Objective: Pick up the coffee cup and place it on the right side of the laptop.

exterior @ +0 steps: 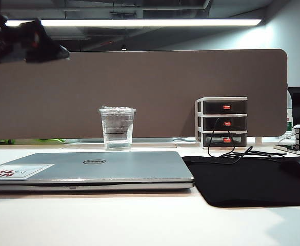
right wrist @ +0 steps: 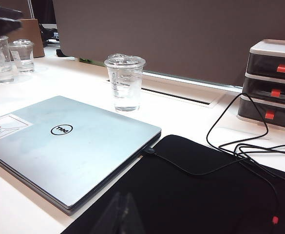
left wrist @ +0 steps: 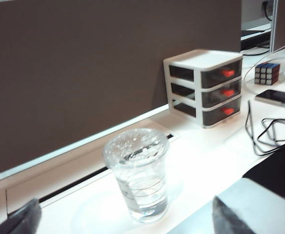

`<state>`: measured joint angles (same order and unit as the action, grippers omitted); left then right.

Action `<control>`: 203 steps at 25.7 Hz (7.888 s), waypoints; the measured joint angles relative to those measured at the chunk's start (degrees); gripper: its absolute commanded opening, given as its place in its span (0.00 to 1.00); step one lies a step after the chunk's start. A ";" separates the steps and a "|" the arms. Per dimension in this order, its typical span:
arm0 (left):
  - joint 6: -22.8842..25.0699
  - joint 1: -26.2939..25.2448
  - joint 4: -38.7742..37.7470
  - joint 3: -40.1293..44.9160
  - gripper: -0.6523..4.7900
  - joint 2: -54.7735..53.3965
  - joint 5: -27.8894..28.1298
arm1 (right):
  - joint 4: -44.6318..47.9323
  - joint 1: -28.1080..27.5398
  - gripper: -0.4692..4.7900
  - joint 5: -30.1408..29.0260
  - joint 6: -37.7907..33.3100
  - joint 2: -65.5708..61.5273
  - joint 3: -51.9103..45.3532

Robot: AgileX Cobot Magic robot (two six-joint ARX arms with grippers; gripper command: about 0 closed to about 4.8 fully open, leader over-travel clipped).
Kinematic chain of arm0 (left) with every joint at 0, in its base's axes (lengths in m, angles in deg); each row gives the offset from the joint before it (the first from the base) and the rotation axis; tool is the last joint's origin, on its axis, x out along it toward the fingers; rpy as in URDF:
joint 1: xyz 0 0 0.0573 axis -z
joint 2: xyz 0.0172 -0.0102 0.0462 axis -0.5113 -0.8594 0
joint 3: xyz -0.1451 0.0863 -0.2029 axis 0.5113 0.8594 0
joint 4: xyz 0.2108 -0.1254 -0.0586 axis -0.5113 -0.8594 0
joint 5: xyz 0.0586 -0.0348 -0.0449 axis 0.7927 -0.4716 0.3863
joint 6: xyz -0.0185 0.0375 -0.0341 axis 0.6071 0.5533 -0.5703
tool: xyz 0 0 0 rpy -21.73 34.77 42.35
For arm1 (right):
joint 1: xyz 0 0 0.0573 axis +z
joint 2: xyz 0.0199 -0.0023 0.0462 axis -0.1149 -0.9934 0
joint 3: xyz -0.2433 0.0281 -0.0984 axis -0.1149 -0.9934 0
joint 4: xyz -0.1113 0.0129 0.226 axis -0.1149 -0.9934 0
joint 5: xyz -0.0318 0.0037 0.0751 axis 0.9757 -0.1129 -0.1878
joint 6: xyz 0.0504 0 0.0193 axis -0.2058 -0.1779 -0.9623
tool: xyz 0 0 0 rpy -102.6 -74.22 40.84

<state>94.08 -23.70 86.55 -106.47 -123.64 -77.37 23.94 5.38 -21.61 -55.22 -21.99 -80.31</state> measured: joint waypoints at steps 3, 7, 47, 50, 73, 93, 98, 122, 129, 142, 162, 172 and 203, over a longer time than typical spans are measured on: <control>-0.90 -1.38 2.40 -1.92 1.00 -7.41 -2.05 | 0.00 0.02 0.09 -0.02 0.00 0.00 0.00; -2.34 -2.21 6.08 -5.40 1.00 -16.55 -5.46 | -0.02 0.00 0.09 0.02 0.00 0.00 0.00; -2.71 -7.37 -4.33 -49.22 1.00 -57.99 -38.07 | -2.58 0.20 0.09 0.04 0.77 0.00 0.00; -0.68 -6.97 -4.26 -49.24 1.00 -58.34 -37.75 | -2.56 0.20 0.09 0.02 0.90 0.00 0.00; 2.73 -2.03 -10.08 -61.83 1.00 -65.79 -34.47 | -2.60 0.20 0.09 0.04 1.99 0.00 0.00; 2.84 -0.26 -11.15 -67.82 1.00 -68.19 -33.92 | -2.58 0.20 0.09 0.02 2.23 0.00 0.00; 2.84 0.37 -11.04 -67.82 1.00 -68.19 -32.50 | -2.58 0.20 0.09 0.02 2.25 0.00 0.00; 2.49 1.38 -8.48 -67.84 0.79 -68.22 -30.93 | -2.58 0.20 0.09 0.02 2.25 0.00 0.00; -5.42 1.40 -1.27 -67.84 0.79 -68.22 -32.61 | -2.58 0.20 0.09 0.02 2.25 0.00 0.00; -12.46 6.60 1.92 -67.80 0.80 -64.61 -40.28 | -2.71 0.20 0.09 -0.04 2.23 0.00 0.00; -12.59 23.28 2.82 -59.71 0.79 -61.96 -41.09 | -6.01 0.20 0.09 -0.07 2.25 0.00 0.00; -10.45 27.89 12.61 -48.65 0.79 -58.55 -36.59 | -6.03 0.20 0.09 -0.07 2.25 0.00 0.00; 0.20 32.92 -0.70 -47.19 1.00 -58.51 -23.04 | -6.03 0.20 0.09 -0.07 2.25 0.00 0.00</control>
<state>94.27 9.21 85.85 -153.66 -182.15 -100.41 17.91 5.58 -21.68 -52.97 -21.99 -80.31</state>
